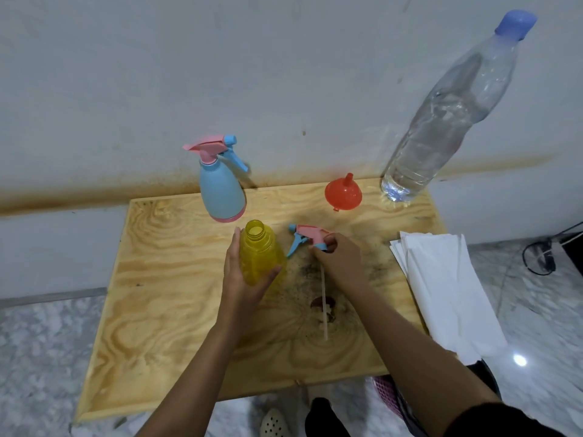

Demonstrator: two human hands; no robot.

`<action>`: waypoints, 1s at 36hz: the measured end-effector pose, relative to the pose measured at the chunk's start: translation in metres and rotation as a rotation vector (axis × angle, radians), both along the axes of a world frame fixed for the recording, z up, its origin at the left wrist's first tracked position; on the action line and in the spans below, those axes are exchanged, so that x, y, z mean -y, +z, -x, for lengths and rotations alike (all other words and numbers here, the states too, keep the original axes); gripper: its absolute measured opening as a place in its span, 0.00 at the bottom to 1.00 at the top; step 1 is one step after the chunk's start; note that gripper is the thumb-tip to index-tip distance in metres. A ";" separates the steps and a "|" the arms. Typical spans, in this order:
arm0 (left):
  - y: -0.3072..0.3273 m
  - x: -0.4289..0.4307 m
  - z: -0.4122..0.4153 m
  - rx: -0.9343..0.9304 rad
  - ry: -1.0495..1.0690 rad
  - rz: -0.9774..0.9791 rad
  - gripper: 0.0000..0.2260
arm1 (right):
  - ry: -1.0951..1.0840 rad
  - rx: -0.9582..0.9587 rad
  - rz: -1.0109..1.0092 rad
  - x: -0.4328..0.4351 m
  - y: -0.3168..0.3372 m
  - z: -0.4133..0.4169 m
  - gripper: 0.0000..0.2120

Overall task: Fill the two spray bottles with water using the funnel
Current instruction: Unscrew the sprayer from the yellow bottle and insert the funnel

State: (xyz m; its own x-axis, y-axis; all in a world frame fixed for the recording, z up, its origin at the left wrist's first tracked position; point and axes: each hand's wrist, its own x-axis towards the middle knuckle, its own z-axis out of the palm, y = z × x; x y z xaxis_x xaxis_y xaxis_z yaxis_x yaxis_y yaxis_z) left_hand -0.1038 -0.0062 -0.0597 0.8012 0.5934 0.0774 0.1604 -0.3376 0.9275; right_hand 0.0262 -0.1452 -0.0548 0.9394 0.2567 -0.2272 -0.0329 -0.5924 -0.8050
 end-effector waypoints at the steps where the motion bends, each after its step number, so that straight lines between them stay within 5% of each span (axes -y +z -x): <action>1: 0.000 0.000 0.000 0.005 -0.001 -0.009 0.41 | 0.006 0.010 -0.004 0.001 -0.001 0.000 0.08; 13: -0.008 0.002 -0.005 -0.024 0.016 -0.031 0.39 | -0.193 0.184 -0.026 0.011 -0.009 -0.069 0.25; 19: -0.012 0.005 -0.009 -0.029 0.060 -0.017 0.39 | -0.120 0.171 0.039 0.003 -0.020 -0.119 0.39; 36: -0.027 0.002 -0.010 -0.037 0.066 0.003 0.39 | -0.036 0.206 -0.004 0.003 -0.023 -0.118 0.35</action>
State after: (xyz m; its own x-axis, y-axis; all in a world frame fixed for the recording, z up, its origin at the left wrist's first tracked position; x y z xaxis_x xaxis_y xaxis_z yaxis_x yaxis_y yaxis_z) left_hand -0.0941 -0.0084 -0.0867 0.7628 0.6450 0.0465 0.2166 -0.3226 0.9214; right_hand 0.1441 -0.1481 -0.0773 0.9744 0.2231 -0.0286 0.1118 -0.5906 -0.7992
